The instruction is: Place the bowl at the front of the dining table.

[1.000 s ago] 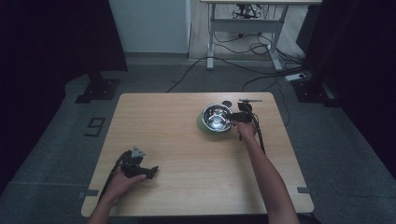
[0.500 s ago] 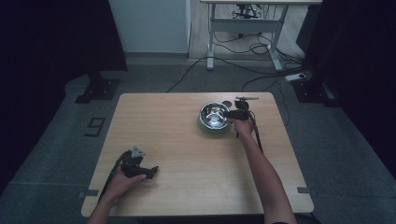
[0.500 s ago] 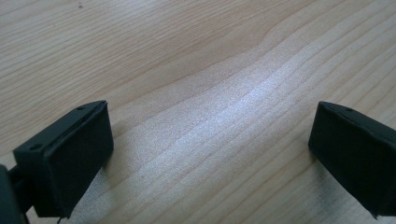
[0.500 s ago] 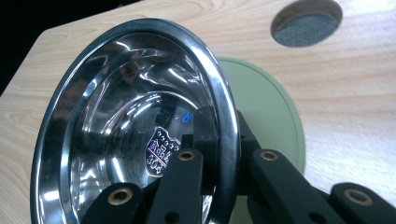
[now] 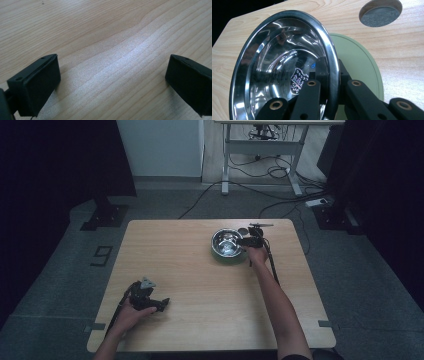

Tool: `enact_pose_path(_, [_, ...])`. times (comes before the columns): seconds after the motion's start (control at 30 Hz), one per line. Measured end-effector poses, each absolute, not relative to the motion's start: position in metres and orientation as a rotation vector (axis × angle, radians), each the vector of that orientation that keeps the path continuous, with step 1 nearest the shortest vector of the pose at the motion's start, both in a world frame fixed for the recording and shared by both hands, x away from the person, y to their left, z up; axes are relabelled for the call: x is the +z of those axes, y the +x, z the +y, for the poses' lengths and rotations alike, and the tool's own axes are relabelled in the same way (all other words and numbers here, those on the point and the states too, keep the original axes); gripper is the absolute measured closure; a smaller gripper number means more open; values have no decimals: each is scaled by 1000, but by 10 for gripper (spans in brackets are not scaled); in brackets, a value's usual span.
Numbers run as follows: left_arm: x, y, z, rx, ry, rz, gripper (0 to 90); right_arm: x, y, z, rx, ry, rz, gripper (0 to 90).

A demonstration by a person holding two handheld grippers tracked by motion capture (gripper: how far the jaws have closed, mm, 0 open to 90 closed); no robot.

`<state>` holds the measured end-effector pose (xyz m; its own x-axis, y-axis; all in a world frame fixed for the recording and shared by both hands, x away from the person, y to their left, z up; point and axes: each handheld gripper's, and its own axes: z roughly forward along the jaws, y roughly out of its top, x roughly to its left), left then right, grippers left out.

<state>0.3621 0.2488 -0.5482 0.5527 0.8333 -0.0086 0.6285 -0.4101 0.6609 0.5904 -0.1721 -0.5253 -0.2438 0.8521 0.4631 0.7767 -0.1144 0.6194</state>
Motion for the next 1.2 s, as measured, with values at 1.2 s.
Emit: enact_pose_path(1.2, [-548, 362, 249, 431, 2172, 1170, 0, -531, 582, -171, 1267, 1811, 1985, 598])
